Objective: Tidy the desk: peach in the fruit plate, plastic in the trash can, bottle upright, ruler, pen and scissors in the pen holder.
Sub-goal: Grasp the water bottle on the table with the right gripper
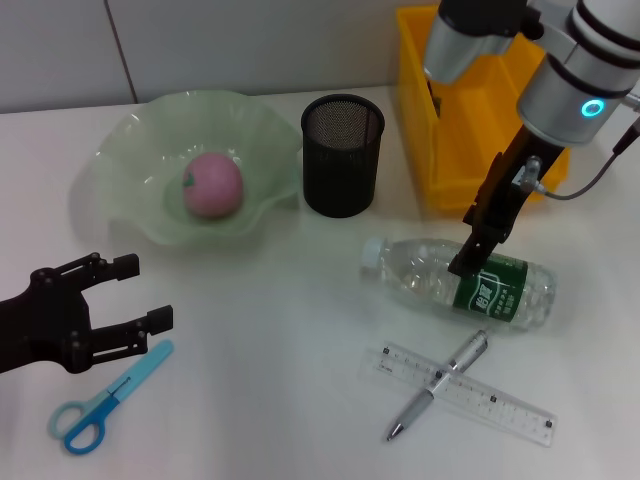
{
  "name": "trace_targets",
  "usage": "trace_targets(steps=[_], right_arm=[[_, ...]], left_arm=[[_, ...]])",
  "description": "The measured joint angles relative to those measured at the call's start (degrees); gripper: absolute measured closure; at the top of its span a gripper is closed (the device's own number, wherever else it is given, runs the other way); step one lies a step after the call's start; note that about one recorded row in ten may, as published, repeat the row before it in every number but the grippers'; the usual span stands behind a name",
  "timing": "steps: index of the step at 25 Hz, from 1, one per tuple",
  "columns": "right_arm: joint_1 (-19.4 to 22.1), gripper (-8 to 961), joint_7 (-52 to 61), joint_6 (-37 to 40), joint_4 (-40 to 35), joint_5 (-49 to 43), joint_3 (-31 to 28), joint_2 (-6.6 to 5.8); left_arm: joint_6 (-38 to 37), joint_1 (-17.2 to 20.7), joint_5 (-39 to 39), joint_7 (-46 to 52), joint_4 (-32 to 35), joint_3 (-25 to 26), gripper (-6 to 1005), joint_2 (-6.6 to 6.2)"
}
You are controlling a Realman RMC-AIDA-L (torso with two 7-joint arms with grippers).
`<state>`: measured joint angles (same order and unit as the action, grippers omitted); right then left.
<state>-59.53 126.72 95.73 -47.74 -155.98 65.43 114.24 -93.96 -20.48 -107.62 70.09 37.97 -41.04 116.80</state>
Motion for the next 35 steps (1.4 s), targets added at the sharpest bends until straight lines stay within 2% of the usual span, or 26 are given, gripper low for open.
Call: trace_targets(steps=[12,35], right_arm=[[0.63,174,-2.00,-3.02,1.70,-3.55,1.02,1.72],[1.71,174,-4.38,-4.95,1.78,-4.64,2.39,3.33]], left_arm=[[-0.08,0.25,-0.29,-0.13,0.00,0.00,153,0.10],[-0.02,0.53,-0.24,-0.22,0.00,0.00,152,0.34]])
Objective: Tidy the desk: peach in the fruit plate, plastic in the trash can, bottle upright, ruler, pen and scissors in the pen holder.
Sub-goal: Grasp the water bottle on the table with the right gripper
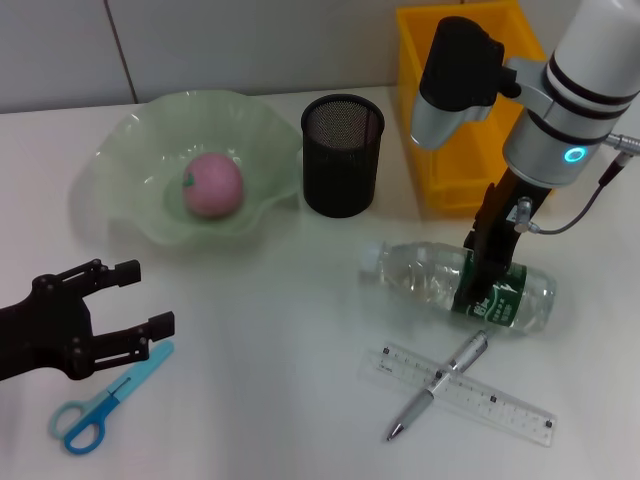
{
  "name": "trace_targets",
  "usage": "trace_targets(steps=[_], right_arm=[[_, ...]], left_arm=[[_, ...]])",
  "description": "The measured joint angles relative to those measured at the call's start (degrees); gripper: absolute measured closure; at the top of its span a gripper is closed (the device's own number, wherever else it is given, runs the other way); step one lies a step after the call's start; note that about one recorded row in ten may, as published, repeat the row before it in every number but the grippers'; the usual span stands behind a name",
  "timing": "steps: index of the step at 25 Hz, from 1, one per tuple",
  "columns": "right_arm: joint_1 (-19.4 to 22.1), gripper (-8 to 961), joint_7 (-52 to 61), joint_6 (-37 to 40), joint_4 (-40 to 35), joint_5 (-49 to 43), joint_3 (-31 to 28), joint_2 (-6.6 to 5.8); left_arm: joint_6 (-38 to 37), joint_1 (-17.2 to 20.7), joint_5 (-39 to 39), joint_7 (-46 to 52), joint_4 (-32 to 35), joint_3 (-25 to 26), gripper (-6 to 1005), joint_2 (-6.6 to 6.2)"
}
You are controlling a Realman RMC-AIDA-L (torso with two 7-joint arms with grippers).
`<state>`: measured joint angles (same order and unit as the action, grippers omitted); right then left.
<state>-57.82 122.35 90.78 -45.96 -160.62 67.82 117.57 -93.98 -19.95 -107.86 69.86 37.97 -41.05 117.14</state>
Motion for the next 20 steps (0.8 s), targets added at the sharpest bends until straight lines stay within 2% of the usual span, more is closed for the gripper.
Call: trace_targets(steps=[20], right_arm=[[0.29,172,-0.72,-2.78,1.77,-0.15,0.61,0.82]], left_arm=[[0.16,0.17,-0.14,-0.04,0.00,0.00,152,0.11]])
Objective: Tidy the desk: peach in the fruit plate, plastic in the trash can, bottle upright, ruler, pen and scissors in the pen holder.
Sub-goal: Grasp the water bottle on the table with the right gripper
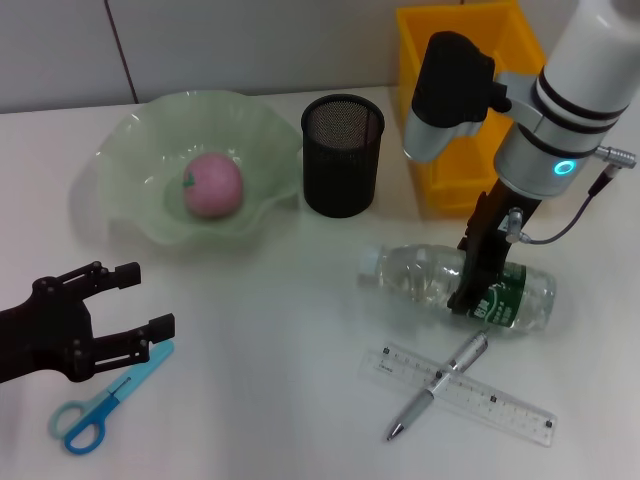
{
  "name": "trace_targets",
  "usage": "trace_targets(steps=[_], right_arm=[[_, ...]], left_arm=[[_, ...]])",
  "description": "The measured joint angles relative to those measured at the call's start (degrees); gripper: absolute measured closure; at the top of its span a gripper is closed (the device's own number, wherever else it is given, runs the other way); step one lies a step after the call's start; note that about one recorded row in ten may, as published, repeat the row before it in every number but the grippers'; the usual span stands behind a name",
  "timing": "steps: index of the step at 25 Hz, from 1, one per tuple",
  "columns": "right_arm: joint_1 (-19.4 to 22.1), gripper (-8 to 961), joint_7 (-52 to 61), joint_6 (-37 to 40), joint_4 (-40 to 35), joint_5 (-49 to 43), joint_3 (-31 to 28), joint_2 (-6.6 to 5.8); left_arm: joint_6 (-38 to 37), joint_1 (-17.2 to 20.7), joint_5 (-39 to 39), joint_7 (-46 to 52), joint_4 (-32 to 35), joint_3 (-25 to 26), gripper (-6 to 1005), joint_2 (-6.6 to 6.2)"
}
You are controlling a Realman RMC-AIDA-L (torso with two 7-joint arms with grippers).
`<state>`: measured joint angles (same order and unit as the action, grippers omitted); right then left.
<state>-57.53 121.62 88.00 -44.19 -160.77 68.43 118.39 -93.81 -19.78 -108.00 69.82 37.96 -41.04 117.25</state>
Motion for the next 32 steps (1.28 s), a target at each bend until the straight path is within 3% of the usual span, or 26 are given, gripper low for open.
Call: trace_targets(steps=[32], right_arm=[[-0.45,172,-0.60,-6.34,4.79,0.02,3.00,0.53]], left_arm=[[0.04,-0.17,0.35,0.08,0.00,0.00,153,0.00]])
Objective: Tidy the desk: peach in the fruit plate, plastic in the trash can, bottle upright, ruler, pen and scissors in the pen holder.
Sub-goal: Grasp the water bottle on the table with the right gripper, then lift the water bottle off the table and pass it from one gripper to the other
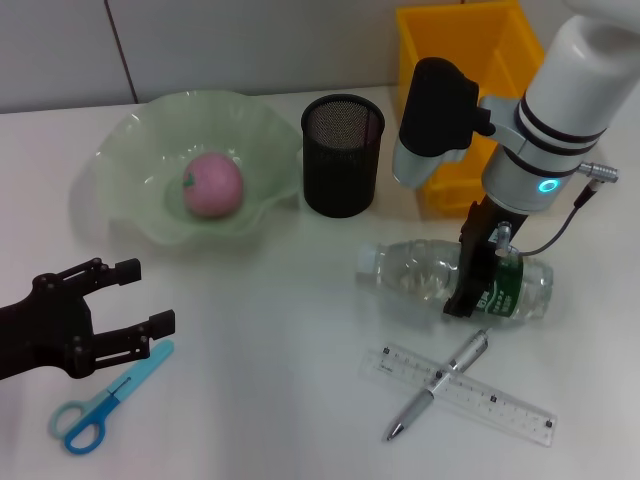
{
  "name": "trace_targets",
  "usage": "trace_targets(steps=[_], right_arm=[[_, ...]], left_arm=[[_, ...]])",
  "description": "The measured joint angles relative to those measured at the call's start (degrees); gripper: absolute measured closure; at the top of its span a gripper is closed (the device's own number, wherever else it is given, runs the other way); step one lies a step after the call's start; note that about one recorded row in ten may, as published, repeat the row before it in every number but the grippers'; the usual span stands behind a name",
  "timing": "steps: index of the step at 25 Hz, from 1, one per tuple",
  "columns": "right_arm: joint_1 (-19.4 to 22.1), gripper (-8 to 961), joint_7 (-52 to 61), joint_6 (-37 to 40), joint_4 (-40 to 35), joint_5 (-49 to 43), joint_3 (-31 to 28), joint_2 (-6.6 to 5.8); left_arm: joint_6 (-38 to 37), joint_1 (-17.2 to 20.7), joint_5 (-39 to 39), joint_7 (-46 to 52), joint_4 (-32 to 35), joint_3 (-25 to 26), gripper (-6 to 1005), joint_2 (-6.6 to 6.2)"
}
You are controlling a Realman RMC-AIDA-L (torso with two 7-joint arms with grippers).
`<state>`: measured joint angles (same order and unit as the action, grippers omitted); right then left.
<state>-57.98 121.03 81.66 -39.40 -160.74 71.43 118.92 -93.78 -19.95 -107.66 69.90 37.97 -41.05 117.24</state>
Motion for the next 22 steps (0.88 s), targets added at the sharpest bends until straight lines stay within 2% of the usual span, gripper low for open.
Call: trace_targets(steps=[22], right_arm=[[0.06,172,0.00,-0.70,0.11,-0.05,0.19,0.09]], left_arm=[[0.06,0.08,0.03,-0.03,0.00,0.00,152,-0.08]])
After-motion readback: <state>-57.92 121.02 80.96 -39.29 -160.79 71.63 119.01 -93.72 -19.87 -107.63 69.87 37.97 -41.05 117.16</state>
